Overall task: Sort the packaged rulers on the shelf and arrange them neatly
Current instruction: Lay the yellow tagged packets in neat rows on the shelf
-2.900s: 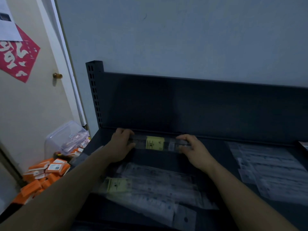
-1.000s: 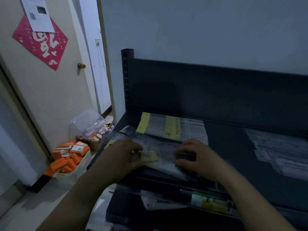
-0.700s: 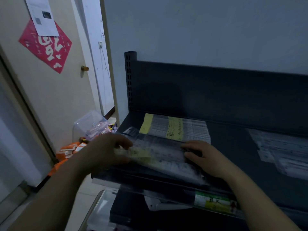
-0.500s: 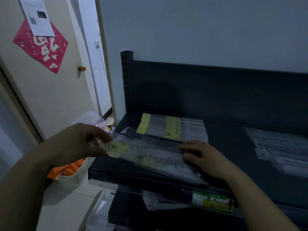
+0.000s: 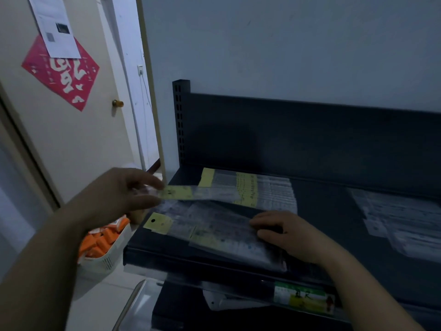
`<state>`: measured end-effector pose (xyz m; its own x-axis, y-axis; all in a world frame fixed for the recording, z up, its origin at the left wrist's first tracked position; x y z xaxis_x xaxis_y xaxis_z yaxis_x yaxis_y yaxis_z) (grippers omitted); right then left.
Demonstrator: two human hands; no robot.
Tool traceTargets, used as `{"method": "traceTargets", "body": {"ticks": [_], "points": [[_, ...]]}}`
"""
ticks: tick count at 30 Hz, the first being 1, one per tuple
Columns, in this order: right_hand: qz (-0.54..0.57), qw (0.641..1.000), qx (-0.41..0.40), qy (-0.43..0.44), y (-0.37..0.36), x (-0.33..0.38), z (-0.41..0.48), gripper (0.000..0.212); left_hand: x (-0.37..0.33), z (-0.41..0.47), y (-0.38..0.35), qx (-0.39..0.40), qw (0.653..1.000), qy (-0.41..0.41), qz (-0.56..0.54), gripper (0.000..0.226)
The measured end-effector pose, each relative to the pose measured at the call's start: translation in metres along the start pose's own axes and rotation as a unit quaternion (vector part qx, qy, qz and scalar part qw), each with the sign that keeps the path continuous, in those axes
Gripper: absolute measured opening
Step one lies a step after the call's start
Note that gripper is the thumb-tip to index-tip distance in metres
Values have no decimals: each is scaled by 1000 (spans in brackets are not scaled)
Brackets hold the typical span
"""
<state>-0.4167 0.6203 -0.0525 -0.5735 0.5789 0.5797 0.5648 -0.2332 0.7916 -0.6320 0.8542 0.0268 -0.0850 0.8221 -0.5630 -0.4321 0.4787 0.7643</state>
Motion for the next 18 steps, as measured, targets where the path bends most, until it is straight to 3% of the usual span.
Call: {"method": "traceTargets", "body": {"ticks": [5, 9, 11, 14, 18], "points": [[48, 998, 30, 0, 7, 2, -6, 25, -19, 43, -57, 23, 998, -49, -20, 26], [130, 977, -170, -8, 43, -12, -7, 19, -24, 77, -95, 46, 996, -74, -20, 25], [57, 975, -213, -15, 51, -22, 0, 27, -26, 91, -110, 55, 995, -75, -27, 25], [-33, 984, -171, -30, 48, -36, 16, 42, -24, 107, -128, 73, 995, -73, -7, 25], [-46, 985, -167, -18, 44, -41, 29, 24, -18, 114, -137, 95, 990, -81, 58, 21]]}}
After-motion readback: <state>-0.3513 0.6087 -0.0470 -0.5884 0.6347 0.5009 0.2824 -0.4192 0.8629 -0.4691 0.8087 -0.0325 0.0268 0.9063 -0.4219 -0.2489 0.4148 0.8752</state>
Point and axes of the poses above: each hand's wrist, its own z-axis towards the middle knuckle, its own y-axis out of the back of the hand, x = y × z, the point moved 5 cm from there along z, towards the middle knuckle, and after that the axes turned 14 degrees about -y, right-handed, at the moved point
